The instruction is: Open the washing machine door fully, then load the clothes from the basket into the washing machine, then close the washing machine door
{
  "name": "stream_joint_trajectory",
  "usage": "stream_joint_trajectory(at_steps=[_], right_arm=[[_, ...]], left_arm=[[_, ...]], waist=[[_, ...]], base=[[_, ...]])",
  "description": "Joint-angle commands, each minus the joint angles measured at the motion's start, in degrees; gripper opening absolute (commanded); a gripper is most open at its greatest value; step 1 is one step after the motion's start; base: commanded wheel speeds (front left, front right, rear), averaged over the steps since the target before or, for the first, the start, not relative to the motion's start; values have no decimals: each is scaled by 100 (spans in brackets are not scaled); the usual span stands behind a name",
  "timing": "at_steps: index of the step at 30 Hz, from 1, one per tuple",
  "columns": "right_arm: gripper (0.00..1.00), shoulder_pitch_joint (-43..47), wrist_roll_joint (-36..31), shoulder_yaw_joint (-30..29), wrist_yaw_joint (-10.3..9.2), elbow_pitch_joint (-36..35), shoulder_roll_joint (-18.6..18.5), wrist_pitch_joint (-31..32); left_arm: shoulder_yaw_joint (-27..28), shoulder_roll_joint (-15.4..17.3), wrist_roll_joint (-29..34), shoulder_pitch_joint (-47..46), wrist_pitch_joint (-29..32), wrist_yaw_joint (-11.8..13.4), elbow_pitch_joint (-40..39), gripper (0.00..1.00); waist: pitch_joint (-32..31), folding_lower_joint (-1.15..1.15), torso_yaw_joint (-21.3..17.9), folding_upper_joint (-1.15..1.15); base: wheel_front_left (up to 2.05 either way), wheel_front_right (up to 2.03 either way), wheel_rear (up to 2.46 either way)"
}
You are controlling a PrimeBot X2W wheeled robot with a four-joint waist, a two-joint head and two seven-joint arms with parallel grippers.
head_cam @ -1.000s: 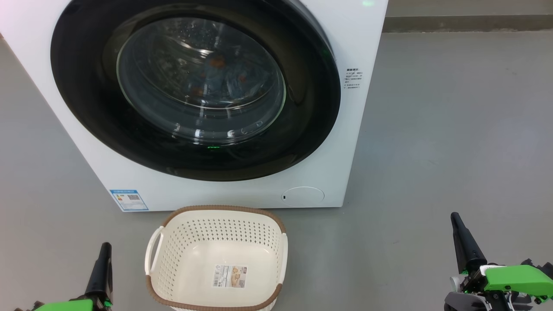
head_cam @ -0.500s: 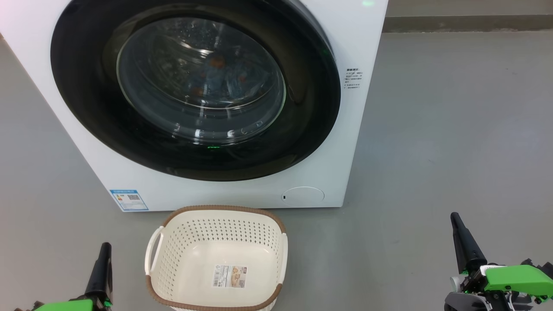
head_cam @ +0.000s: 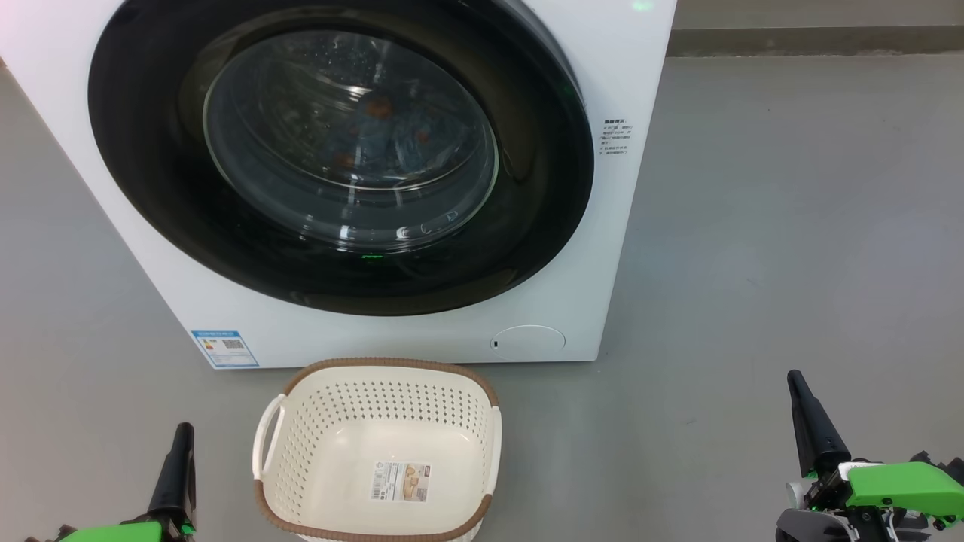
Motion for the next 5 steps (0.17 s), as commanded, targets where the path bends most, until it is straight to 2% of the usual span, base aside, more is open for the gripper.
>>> stream_joint_trajectory(at_steps=[1, 5], right_arm=[[0, -66, -3, 118, -6, -152, 3, 21], [0, -66, -4, 116, -6, -151, 4, 23]], left_arm=[[195, 86, 14, -237, 36, -19, -108, 0], [196, 86, 15, -237, 36, -19, -108, 0]], waist=[[0, 0, 0, 0], [0, 0, 0, 0]], base=[[0, 0, 0], [0, 0, 0]])
